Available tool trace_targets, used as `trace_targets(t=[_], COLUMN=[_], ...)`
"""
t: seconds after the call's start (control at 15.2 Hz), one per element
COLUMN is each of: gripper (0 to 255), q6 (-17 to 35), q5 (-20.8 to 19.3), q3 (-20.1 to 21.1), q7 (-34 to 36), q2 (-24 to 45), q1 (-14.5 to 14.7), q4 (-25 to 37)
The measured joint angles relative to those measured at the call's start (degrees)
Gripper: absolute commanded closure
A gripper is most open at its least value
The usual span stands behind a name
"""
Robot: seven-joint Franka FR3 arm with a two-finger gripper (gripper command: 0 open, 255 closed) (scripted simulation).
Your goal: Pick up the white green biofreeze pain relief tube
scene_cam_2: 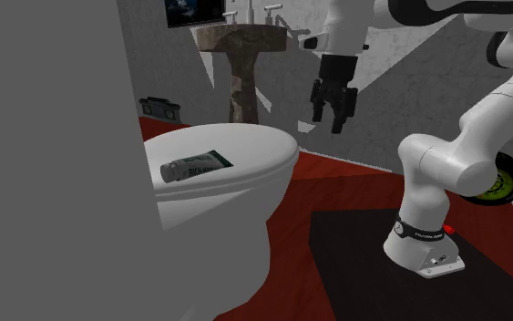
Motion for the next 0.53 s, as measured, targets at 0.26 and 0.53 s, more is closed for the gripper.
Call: trace_targets(t=[0.26, 0.53], gripper=[0, 0], q6=[1.8, 2.8], q5=[-0.3, -0.8], q3=[-0.2, -0.8], q7=[-1.7, -5.3], q2=[5.3, 15.1], q1=[0.5, 1.4], q4=[3.0, 10.8])
